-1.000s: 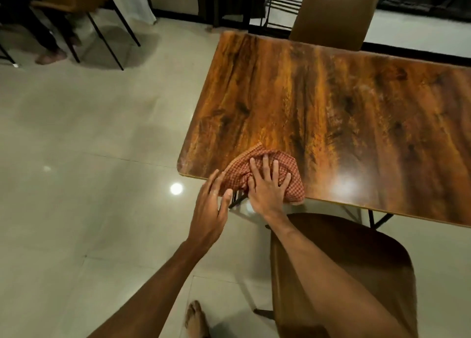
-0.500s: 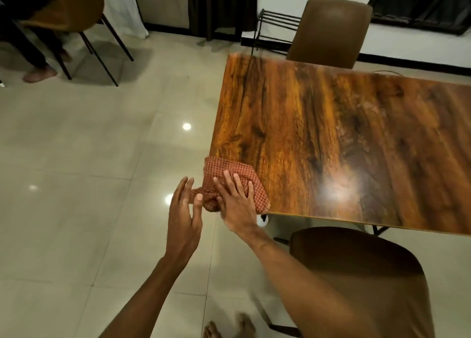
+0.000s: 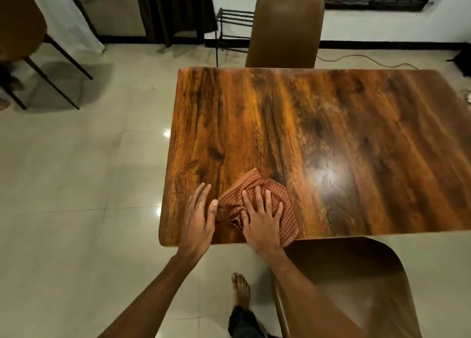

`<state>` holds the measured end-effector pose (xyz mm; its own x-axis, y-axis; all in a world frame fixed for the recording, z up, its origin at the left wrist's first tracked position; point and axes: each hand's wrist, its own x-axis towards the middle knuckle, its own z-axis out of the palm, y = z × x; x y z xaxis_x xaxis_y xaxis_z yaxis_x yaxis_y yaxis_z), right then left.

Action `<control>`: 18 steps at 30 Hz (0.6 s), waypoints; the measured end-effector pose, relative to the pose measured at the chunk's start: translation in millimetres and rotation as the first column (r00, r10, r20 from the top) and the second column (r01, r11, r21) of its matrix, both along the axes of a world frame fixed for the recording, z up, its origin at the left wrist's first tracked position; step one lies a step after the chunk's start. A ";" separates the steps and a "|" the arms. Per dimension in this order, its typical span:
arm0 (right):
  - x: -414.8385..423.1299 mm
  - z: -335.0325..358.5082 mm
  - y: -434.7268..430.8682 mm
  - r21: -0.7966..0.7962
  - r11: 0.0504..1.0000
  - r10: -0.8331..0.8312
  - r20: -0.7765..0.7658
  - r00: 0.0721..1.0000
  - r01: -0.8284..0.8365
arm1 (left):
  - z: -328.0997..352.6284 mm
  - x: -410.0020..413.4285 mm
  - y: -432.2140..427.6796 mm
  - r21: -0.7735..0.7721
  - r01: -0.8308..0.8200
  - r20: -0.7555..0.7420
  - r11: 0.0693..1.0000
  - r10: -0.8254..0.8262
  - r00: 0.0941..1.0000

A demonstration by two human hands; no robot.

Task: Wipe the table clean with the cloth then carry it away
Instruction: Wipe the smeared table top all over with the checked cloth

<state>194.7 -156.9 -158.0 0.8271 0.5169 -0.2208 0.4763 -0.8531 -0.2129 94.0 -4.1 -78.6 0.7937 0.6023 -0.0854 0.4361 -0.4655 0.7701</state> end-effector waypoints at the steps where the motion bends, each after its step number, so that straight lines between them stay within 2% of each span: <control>1: 16.6 -0.1 -6.9 0.009 1.000 0.024 0.001 1.000 -0.024 | -0.1 8.8 1.1 0.007 0.018 -0.021 1.000 -0.017 1.000; 3: 61.5 -2.1 -37.6 0.013 0.997 -0.072 0.003 0.997 0.072 | 0.7 29.6 8.3 -0.014 0.041 -0.048 0.999 -0.041 0.998; 6: 116.2 2.2 -77.1 -0.021 0.941 -0.337 -0.019 0.941 0.337 | 2.2 51.1 23.8 -0.009 0.043 -0.052 0.999 -0.043 0.998; 8: 124.6 6.6 -56.6 -0.028 0.927 -0.375 -0.015 0.927 0.375 | 3.6 61.1 40.0 -0.001 0.004 -0.040 1.000 -0.004 0.999; 10: 106.5 7.4 -3.0 -0.024 0.973 -0.232 -0.015 0.973 0.231 | 2.0 65.5 58.8 0.023 -0.027 -0.043 0.999 0.028 0.999; 12: 66.0 7.0 56.7 -0.001 1.000 0.022 -0.037 0.999 -0.022 | -2.9 65.3 75.9 0.020 -0.037 -0.061 0.999 0.038 0.997; 15: 5.0 -3.8 121.0 0.096 0.908 0.412 -0.023 0.911 -0.408 | -14.7 62.3 107.4 -0.082 -0.122 -0.021 0.989 0.121 0.992; 18: 31.1 -11.5 163.8 0.092 0.852 0.517 0.011 0.856 -0.515 | -25.4 58.4 145.0 -0.101 -0.203 0.044 0.974 0.209 0.977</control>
<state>225.8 6.9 -169.6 0.4333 0.8863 -0.1637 0.8392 -0.4630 -0.2853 152.4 140.8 -104.0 0.6584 0.7444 -0.1108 0.4714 -0.2932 0.8317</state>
